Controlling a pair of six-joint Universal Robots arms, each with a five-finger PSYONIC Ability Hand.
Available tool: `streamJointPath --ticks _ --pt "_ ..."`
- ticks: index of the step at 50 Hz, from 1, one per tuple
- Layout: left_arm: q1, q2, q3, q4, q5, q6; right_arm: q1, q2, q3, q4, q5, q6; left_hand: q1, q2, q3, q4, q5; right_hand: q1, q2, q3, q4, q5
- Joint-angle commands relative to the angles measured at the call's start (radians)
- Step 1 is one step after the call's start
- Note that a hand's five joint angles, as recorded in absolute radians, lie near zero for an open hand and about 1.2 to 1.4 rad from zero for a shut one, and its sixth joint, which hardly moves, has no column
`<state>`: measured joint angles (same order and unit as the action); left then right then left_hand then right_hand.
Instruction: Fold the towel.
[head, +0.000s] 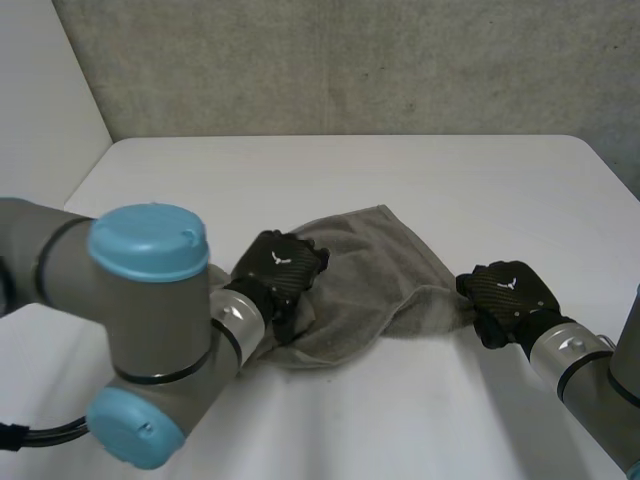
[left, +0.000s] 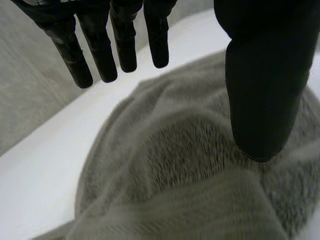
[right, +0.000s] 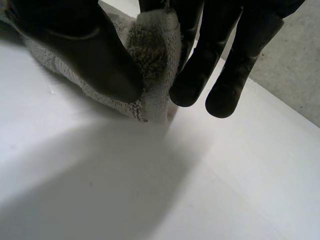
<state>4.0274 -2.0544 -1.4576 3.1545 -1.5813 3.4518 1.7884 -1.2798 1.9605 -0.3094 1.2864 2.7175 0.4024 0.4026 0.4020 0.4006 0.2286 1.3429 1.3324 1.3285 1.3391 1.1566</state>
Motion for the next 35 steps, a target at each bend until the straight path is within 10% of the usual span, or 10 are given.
streamJointPath --ticks 1,13,25,35 --pt "-0.002 -0.081 0.045 -0.025 -0.052 0.010 0.003 0.004 0.001 0.000 0.004 -0.001 0.148 0.148 0.149 0.150 0.148 0.053 0.064 0.068 0.057 0.065" --pt "0.016 -0.051 0.056 -0.056 -0.276 0.012 0.005 0.007 -0.002 0.000 0.005 -0.004 0.993 0.993 0.994 0.995 0.993 0.053 0.064 0.068 0.057 0.065" --pt "0.191 0.203 -0.119 -0.076 -0.309 0.006 0.002 -0.036 -0.025 0.038 -0.001 -0.019 0.994 0.994 0.994 0.996 0.993 0.053 0.064 0.068 0.057 0.065" --pt "0.206 0.534 -0.170 -0.087 -0.286 0.001 -0.001 -0.356 -0.214 0.419 0.013 -0.136 0.994 0.994 0.994 0.996 0.993 0.053 0.064 0.068 0.057 0.065"
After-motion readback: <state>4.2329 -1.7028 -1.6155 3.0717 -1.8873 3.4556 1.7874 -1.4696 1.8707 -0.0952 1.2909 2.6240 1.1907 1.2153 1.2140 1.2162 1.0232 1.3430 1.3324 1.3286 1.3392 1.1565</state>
